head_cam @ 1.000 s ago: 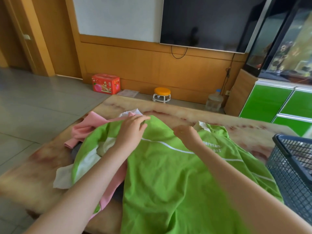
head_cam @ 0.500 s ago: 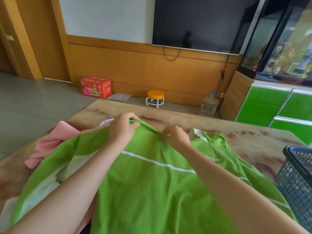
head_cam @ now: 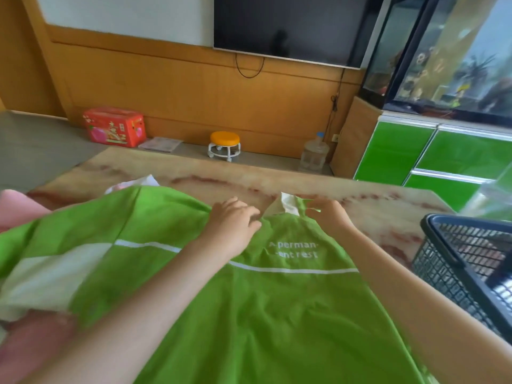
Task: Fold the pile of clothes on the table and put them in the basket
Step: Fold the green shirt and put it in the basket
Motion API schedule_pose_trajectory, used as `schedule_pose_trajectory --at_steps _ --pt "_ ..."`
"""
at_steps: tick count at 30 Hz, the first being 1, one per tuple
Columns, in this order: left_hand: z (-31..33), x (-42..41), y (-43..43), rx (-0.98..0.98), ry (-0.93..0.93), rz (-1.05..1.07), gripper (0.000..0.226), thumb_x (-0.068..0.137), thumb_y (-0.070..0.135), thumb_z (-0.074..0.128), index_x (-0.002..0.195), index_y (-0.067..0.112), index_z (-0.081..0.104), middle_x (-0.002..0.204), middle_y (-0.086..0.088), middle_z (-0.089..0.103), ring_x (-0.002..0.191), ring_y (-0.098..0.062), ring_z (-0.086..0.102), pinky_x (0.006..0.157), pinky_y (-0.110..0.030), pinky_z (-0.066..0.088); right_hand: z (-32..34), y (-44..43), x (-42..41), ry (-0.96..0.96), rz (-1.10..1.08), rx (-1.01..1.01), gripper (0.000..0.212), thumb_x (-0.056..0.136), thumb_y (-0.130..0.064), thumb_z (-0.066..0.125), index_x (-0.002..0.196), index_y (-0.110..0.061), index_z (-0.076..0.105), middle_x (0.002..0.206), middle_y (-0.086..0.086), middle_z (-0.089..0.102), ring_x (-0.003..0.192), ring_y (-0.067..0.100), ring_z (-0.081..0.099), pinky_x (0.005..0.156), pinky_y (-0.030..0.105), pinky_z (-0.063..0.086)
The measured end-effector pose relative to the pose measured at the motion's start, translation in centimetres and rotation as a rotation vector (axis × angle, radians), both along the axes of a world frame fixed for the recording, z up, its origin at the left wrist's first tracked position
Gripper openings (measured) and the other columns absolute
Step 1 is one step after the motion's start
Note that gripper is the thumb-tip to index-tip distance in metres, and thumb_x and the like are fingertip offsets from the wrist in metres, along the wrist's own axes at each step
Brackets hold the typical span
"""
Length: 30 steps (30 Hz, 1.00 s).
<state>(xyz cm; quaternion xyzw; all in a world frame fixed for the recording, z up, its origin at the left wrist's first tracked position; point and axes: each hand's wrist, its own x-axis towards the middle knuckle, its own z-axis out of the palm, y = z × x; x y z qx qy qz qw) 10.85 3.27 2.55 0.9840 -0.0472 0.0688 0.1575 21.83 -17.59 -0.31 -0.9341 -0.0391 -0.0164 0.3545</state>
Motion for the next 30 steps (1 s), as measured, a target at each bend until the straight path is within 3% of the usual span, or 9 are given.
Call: schedule_pose_trajectory --at_steps 3,6,11,14,17,21,26,28,30 --pt "-3.2 0.6 -3.3 0.093 0.313 -0.015 0.057 0.099 0.044 0.033 0.149 0.020 0.020 0.157 -0.008 0.011 0.145 -0.025 0.004 0.118 -0.046 0.004 -1.9 -5.3 -0.1 0.076 -0.155 -0.025 0.036 0.088 -0.018 0.063 0.122 -0.006 0.061 0.124 0.013 0.062 0.104 0.027 0.060 0.089 0.033 0.046" --pt "-5.1 1.8 -3.4 0.226 0.445 0.032 0.059 0.099 0.048 0.029 0.147 0.015 0.026 0.153 -0.013 0.024 0.142 -0.029 0.020 0.115 -0.047 0.015 -3.0 -5.7 0.0 0.023 -0.104 0.016 0.033 0.089 -0.020 0.063 0.120 -0.010 0.063 0.122 0.005 0.064 0.104 0.021 0.060 0.089 0.030 0.045" --pt "-5.8 3.2 -1.8 0.077 0.485 0.000 0.040 0.100 0.036 0.037 0.123 0.011 0.059 0.127 -0.012 0.059 0.115 -0.028 0.055 0.095 -0.034 0.043 -2.5 1.1 2.2 -0.044 0.233 0.012 0.028 0.091 -0.018 0.061 0.118 -0.011 0.065 0.105 -0.003 0.061 0.101 0.014 0.056 0.087 0.023 0.039" --pt "-5.5 4.5 -0.8 -0.011 0.319 0.075 0.022 0.093 0.020 0.050 0.100 0.013 0.069 0.110 -0.010 0.068 0.103 -0.026 0.062 0.087 -0.033 0.049 -2.9 4.7 3.9 0.010 0.338 -0.121 0.034 0.091 -0.022 0.060 0.123 -0.010 0.061 0.107 0.003 0.064 0.099 0.018 0.058 0.079 0.025 0.040" --pt "-4.6 6.3 -0.3 0.116 0.126 0.166 0.023 0.094 0.022 0.051 0.109 0.015 0.065 0.117 -0.008 0.063 0.113 -0.028 0.054 0.092 -0.036 0.046 -2.7 6.1 5.3 0.018 0.245 -0.333 0.055 0.090 -0.042 0.057 0.137 -0.017 0.045 0.129 0.009 0.057 0.117 0.027 0.054 0.088 0.035 0.044" --pt "-5.3 8.7 0.0 0.130 0.344 0.277 0.041 0.096 0.041 0.045 0.120 0.011 0.061 0.126 -0.014 0.058 0.122 -0.029 0.047 0.096 -0.034 0.039 -3.0 6.3 6.9 0.113 0.169 -0.491 0.081 0.085 -0.064 0.049 0.149 -0.026 0.018 0.142 0.007 0.047 0.122 0.028 0.051 0.094 0.038 0.045" --pt "-8.0 9.7 0.1 0.008 0.424 0.343 0.053 0.094 0.051 0.044 0.114 0.006 0.063 0.120 -0.016 0.062 0.111 -0.030 0.057 0.089 -0.035 0.043 -5.1 6.8 8.2 0.203 0.139 -0.584 0.095 0.075 -0.078 0.047 0.149 -0.024 0.022 0.147 0.004 0.041 0.130 0.026 0.043 0.099 0.037 0.040" --pt "-8.2 9.7 0.2 -0.009 0.416 0.361 0.053 0.091 0.054 0.046 0.113 0.009 0.064 0.117 -0.014 0.064 0.108 -0.028 0.060 0.084 -0.033 0.045 -5.6 7.1 8.1 0.222 0.099 -0.624 0.097 0.072 -0.076 0.054 0.145 -0.016 0.030 0.141 0.005 0.046 0.127 0.025 0.047 0.093 0.034 0.041" --pt "-8.0 9.7 0.2 -0.016 0.418 0.353 0.049 0.088 0.054 0.052 0.109 0.012 0.066 0.113 -0.010 0.066 0.104 -0.026 0.061 0.080 -0.031 0.046 -5.6 7.5 8.2 0.199 0.055 -0.601 0.083 0.076 -0.064 0.062 0.136 -0.012 0.040 0.130 0.005 0.054 0.118 0.024 0.053 0.084 0.031 0.043"
